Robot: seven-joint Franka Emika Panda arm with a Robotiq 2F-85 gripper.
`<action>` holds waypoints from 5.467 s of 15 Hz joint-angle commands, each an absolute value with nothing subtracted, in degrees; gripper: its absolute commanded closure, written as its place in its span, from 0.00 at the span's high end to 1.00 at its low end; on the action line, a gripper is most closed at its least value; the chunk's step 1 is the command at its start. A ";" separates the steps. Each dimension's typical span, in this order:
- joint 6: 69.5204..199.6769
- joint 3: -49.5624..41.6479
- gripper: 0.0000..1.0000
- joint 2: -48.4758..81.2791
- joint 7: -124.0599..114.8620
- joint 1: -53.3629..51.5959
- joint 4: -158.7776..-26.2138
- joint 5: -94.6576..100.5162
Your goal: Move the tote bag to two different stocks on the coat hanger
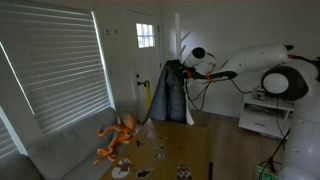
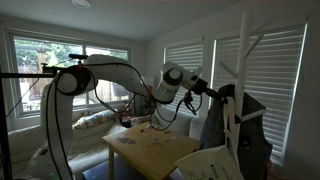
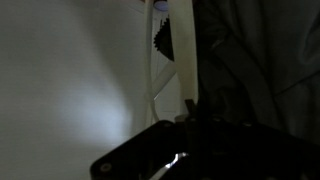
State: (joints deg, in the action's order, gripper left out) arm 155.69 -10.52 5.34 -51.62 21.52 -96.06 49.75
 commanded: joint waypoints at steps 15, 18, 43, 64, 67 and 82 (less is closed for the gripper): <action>147.90 -7.15 0.78 4.93 -28.74 21.60 -98.78 30.01; 145.74 -11.99 0.98 5.19 -26.61 17.15 -98.28 29.06; 140.04 -20.04 1.00 -3.31 15.62 19.12 -107.58 0.62; 138.15 -19.39 1.00 14.10 17.86 26.08 -97.56 -14.05; 138.81 -17.95 1.00 15.18 16.54 26.39 -98.39 -15.31; 146.58 -12.51 0.54 18.66 16.05 26.88 -98.17 -20.88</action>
State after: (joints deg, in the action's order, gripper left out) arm 144.75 -13.76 17.60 15.21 25.91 -98.87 -18.74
